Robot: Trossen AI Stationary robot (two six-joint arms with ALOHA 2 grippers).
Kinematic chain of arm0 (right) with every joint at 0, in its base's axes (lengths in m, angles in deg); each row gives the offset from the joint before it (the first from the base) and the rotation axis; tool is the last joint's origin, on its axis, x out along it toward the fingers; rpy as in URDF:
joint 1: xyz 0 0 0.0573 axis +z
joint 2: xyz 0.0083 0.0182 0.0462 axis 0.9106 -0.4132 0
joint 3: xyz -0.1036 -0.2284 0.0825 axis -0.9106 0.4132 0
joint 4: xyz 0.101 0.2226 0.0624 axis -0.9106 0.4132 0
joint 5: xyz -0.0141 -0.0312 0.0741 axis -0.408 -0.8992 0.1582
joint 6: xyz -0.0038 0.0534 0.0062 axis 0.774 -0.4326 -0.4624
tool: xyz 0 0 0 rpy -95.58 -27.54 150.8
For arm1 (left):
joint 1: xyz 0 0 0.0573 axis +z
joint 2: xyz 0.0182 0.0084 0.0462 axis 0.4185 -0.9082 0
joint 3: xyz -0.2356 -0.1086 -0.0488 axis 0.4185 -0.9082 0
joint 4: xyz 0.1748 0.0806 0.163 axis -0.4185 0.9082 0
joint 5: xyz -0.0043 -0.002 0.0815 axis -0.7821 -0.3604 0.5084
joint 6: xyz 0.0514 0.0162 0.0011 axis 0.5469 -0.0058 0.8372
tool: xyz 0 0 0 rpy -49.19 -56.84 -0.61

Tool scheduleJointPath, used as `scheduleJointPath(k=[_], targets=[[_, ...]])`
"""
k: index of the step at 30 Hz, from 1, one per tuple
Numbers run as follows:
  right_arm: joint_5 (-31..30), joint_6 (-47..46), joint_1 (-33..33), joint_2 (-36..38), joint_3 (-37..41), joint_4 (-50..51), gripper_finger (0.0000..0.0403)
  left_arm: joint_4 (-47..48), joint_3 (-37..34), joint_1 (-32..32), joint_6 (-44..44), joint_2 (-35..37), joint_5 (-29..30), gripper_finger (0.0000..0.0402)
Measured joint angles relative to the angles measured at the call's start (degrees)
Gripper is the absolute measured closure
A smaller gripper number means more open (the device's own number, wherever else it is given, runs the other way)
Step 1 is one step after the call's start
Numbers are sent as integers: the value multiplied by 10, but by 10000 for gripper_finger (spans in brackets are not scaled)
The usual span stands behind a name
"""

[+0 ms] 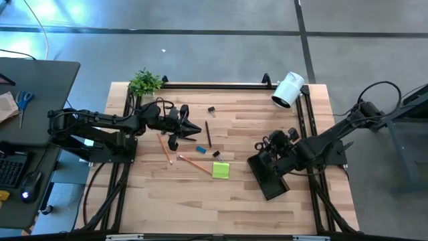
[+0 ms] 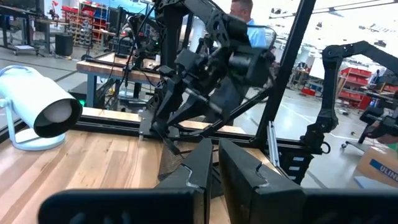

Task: Pick and place office supplies into organizer
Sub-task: Put the black pen into the black desk organizer

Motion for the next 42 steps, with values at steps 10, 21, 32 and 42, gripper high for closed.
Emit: scheduleJointPath(k=[10, 21, 32, 42], targets=[[-29, 256, -36, -9, -24, -277, 263, 24, 0, 1, 1, 23, -19, 383], [76, 397, -145, -110, -21, -478, 263, 247, 0, 1, 44, 190, 107, 383], [190, 487, -258, -241, -124, -529, 263, 362, 0, 1, 47, 300, 162, 383], [279, 472, -312, -412, -251, -503, 263, 384, 0, 1, 46, 300, 161, 383]])
